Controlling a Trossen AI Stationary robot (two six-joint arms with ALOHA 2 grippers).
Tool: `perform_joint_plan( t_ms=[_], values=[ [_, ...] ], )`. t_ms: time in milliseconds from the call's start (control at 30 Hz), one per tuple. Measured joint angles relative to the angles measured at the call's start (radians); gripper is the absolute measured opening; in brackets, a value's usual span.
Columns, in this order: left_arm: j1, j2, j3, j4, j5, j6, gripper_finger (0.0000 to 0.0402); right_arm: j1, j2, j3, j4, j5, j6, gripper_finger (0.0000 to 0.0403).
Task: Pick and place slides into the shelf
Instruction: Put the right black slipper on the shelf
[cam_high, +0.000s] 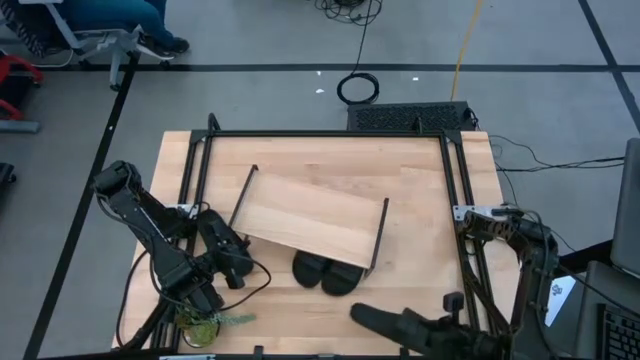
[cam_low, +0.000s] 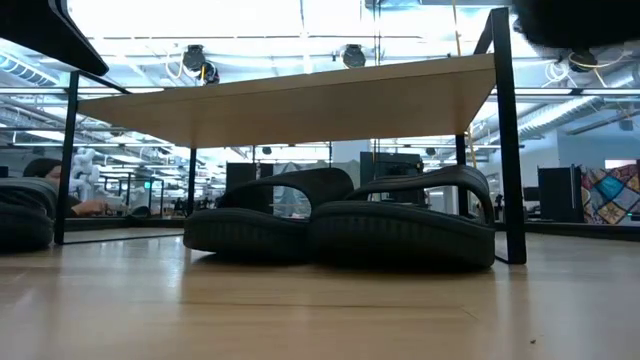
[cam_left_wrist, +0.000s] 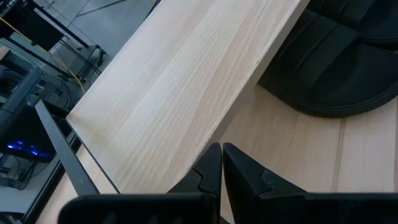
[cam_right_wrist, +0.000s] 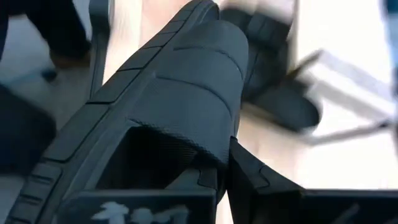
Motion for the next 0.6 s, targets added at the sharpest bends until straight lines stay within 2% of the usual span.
perform_joint_plan(
  t_ms=[233, 333, 600],
  values=[
    [0.000, 0.000, 0.005, -0.009, -0.006, 0.099, 0.0021, -0.055, 0.000, 0.117, -0.001, 0.216, -0.186, 0.0000],
    [0.000, 0.000, 0.046, -0.017, -0.007, 0.160, 0.0021, -0.076, 0.000, 0.142, 0.007, 0.302, -0.239, 0.0000],
    [-0.019, 0.000, 0.251, -0.045, -0.041, 0.369, 0.0021, -0.142, -0.014, 0.152, 0.054, 0.386, -0.372, 0.0000]
  ],
)
